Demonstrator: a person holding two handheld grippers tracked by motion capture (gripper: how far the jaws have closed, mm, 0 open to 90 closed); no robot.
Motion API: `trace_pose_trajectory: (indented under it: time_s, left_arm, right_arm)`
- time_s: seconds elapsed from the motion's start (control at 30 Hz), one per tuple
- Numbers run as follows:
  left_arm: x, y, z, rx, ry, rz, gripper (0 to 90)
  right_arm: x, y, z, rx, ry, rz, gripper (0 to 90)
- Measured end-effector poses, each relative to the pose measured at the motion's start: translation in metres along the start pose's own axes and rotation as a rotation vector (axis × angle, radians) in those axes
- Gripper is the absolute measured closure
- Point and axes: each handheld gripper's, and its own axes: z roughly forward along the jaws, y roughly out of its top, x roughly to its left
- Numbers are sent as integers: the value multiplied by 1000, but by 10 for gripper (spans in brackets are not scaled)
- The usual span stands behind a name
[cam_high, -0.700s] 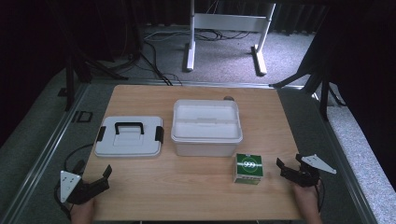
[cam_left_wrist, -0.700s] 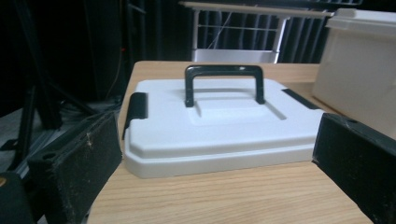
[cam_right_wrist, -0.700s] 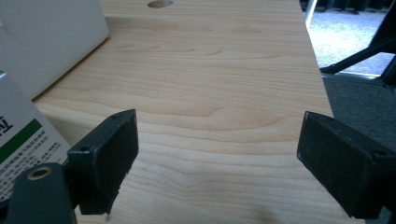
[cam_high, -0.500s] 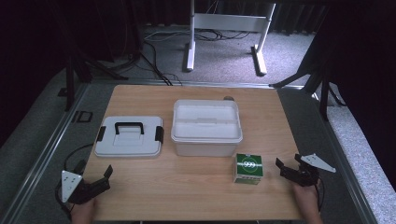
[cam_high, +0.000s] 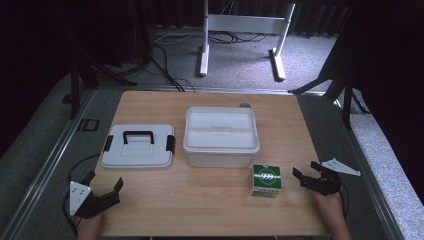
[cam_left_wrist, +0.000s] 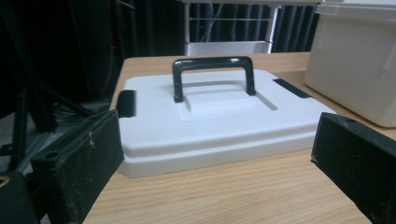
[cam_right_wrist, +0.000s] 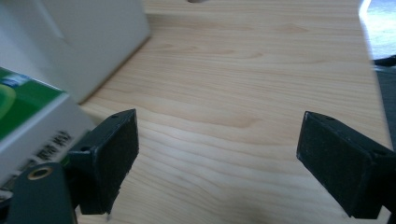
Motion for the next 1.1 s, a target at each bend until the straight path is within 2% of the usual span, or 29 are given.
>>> trace_pose_trajectory:
  time_s: [0.1,0.17,0.27,0.3,0.43,0.47,0.5,0.53,0.6,1.1]
  left_arm:
    - [1,0,0,4,-12,-5,19]
    - [1,0,0,5,-22,-9,18]
    - [1,0,1,6,-16,-4,18]
    - [0,0,0,1,-10,1,18]
    - [1,0,0,1,-17,-3,18]
    - [1,0,1,14,-30,-6,18]
    - [1,0,1,15,-33,-3,18]
    - [1,0,2,20,-40,-2,18]
    - [0,0,3,27,-41,5,18]
    - [0,0,3,35,-49,8,19]
  right_arm:
    - [1,5,0,-5,1,-11,131]
    - [3,14,1,-3,34,-34,131]
    - [6,21,1,-10,45,-47,132]
    - [7,28,1,-18,74,-52,132]
    - [9,35,2,-17,93,-67,132]
    - [11,39,2,-21,96,-78,132]
    - [15,48,3,-20,118,-105,132]
    - [17,52,3,-22,113,-115,132]
    - [20,60,3,-18,145,-126,132]
    - [46,116,10,5,251,-261,135]
